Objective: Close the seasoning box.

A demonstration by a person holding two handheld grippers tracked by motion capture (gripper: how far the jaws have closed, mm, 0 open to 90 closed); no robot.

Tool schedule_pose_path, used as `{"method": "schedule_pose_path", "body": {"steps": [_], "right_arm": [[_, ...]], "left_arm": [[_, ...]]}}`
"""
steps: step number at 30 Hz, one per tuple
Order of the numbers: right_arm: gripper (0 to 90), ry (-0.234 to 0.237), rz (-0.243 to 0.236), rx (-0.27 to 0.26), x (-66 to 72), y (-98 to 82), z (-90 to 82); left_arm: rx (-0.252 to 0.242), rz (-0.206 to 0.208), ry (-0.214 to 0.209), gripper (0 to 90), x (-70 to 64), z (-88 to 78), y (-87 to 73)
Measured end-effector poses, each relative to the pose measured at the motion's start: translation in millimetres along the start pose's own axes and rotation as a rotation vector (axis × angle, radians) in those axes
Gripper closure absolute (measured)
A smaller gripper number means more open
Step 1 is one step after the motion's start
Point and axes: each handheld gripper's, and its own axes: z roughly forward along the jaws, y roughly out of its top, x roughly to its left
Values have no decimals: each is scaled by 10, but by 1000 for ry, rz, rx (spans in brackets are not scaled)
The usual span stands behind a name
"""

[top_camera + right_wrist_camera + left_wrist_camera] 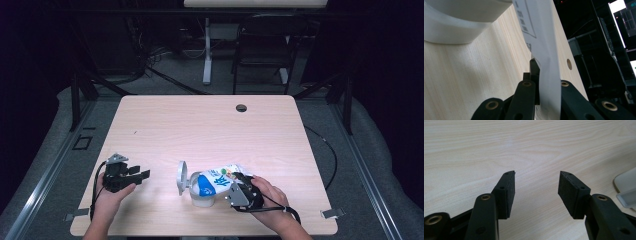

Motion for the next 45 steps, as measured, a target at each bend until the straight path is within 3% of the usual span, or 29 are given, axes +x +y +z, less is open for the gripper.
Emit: {"method": "schedule_pose_path", "body": {"steps": [5,12,14,22,31,45], "right_arm": [[898,11,47,-12,-21,-11,-16],[899,20,71,-11,-28,-17,-32],[899,24,108,-40,-14,-26,-22],[899,31,139,-50,-2,-29,-42],[899,38,233,-95,32,-74,-39],[900,36,293,-113,22,-99,-40]], "left_arm": [[8,0,3,481,-2,2,0],[14,6,2,481,0,8,-3],[18,8,2,481,1,8,-3],[17,5,1,481,5,19,-10],[20,8,6,481,2,26,-13],[18,5,5,481,3,27,-16]]}}
